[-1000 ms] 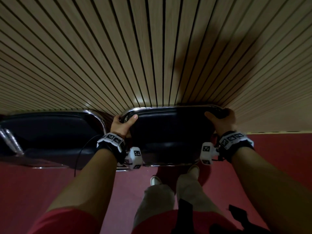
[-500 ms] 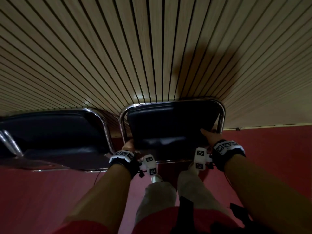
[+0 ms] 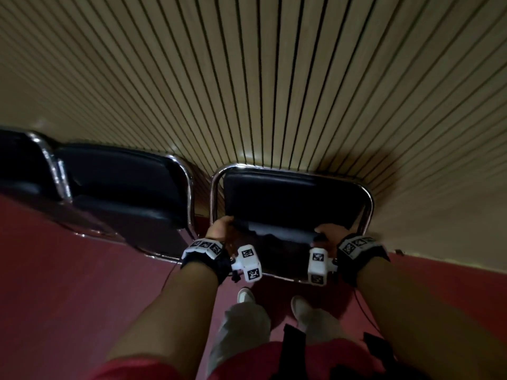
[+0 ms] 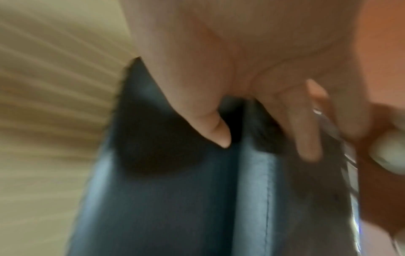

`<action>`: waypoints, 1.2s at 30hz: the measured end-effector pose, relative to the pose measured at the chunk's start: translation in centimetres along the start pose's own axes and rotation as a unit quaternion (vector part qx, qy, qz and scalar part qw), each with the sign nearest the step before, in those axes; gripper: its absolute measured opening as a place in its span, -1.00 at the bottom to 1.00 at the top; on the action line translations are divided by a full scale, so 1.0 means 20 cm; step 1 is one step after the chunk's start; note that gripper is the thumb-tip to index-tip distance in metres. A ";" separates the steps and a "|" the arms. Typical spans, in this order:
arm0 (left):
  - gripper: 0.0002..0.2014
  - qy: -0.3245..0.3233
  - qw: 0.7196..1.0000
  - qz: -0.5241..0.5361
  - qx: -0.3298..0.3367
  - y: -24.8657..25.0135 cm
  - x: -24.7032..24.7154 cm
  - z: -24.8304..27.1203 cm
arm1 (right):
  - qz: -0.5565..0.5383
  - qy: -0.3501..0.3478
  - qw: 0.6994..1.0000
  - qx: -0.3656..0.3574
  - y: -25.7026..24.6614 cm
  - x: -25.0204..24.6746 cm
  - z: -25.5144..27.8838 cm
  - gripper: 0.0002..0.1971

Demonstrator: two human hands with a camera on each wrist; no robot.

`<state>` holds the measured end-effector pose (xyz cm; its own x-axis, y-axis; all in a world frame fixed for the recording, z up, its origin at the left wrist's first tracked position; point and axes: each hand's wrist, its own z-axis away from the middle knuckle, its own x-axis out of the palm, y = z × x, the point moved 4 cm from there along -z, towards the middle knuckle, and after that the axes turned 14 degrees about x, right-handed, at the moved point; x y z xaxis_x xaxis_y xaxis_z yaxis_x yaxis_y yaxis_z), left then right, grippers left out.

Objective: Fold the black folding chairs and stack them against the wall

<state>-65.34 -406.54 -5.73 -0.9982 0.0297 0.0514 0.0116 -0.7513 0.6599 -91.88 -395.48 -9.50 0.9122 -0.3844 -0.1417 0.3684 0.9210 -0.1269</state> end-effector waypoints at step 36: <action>-0.75 0.687 0.604 0.382 0.131 -2.17 -1.73 3.01 | 0.618 -0.359 0.690 -0.113 2.48 2.01 1.39 -0.84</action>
<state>-27.74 -335.28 9.02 0.2012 -0.9701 -0.1354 0.3275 -0.0636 0.9427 -31.98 -363.41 5.75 0.3888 0.8910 0.2343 -0.7337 0.4533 -0.5062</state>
